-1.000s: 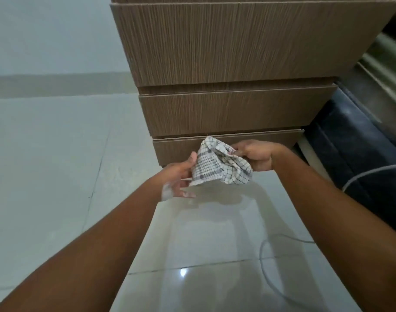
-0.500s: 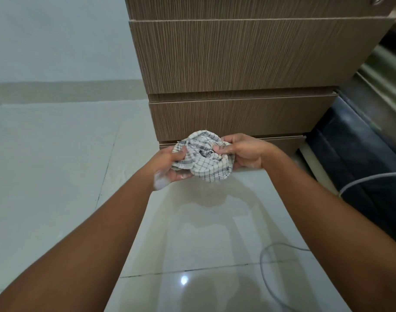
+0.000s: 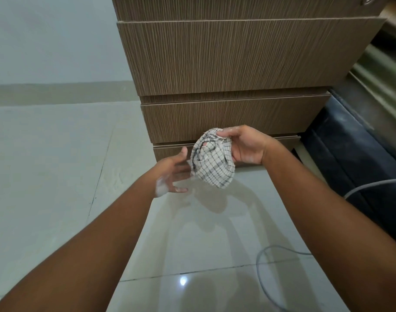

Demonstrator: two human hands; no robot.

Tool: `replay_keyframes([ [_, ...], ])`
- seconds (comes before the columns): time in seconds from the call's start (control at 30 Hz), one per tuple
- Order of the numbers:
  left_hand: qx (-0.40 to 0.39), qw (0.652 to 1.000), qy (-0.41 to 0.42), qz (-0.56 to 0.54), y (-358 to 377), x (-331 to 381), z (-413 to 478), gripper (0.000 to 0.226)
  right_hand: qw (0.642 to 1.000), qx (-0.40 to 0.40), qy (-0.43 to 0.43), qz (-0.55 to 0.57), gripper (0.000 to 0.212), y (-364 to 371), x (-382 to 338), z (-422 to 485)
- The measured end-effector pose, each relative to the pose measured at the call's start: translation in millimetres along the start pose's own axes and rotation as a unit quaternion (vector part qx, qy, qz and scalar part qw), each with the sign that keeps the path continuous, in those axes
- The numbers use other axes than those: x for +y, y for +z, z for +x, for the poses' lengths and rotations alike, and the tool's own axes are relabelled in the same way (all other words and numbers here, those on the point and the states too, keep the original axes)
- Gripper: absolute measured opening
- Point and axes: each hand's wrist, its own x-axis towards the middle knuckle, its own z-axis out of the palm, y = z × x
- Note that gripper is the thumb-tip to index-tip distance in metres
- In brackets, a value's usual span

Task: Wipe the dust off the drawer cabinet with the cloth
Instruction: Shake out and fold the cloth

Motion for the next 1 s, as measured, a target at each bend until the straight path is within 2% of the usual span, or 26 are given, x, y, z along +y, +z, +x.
replay_keyframes([
  [0.07, -0.094, 0.993, -0.012, -0.065, -0.1, -2.4, 3.2, 0.068, 1.0, 0.016, -0.009, -0.006, 0.046, 0.5, -1.1, 2.3],
  [0.17, -0.152, 0.982, -0.02, -0.114, 7.1, -4.2, 5.9, 0.072, 1.0, 0.005, -0.019, -0.003, 0.045, 1.2, -0.9, 5.4],
  [0.27, -0.125, 0.979, 0.0, -0.159, 16.6, 0.8, 7.2, 0.063, 0.998, -0.013, -0.012, -0.06, 0.037, 1.5, -3.2, 7.3],
  [0.33, -0.099, 0.977, 0.017, -0.187, 17.6, 3.2, 8.9, 0.047, 0.996, -0.004, -0.01, -0.089, 0.036, 1.2, -2.9, 10.4],
  [0.43, -0.081, 0.971, 0.037, -0.221, 12.1, 5.7, 11.0, 0.023, 0.991, 0.093, -0.053, -0.085, 0.014, 0.7, -0.5, 18.2],
  [0.53, -0.091, 0.967, 0.059, -0.232, 3.3, 6.7, 11.0, 0.028, 0.988, 0.119, -0.06, -0.079, 0.018, 4.5, 1.4, 22.2],
  [0.63, -0.098, 0.975, 0.075, -0.187, -3.6, 5.8, 12.2, 0.038, 0.989, 0.081, -0.032, -0.116, 0.028, 9.4, 3.0, 20.9],
  [0.73, -0.036, 0.991, 0.045, -0.12, -7.1, 1.1, 17.6, 0.036, 0.981, 0.073, -0.025, -0.18, 0.032, 7.9, -1.7, 15.3],
  [0.83, 0.015, 0.997, -0.027, 0.065, -8.2, -7.4, 19.6, 0.028, 0.959, 0.104, -0.059, -0.257, 0.021, 6.5, -10.9, 10.2],
  [0.93, 0.009, 0.979, -0.084, 0.183, -3.5, -14.9, 17.9, 0.033, 0.927, 0.105, -0.069, -0.352, 0.018, 12.6, -22.3, 6.3],
  [1.0, 0.01, 0.96, -0.096, 0.262, 1.3, -15.9, 17.7, 0.054, 0.873, 0.125, -0.063, -0.467, 0.022, 19.3, -28.2, 6.6],
])
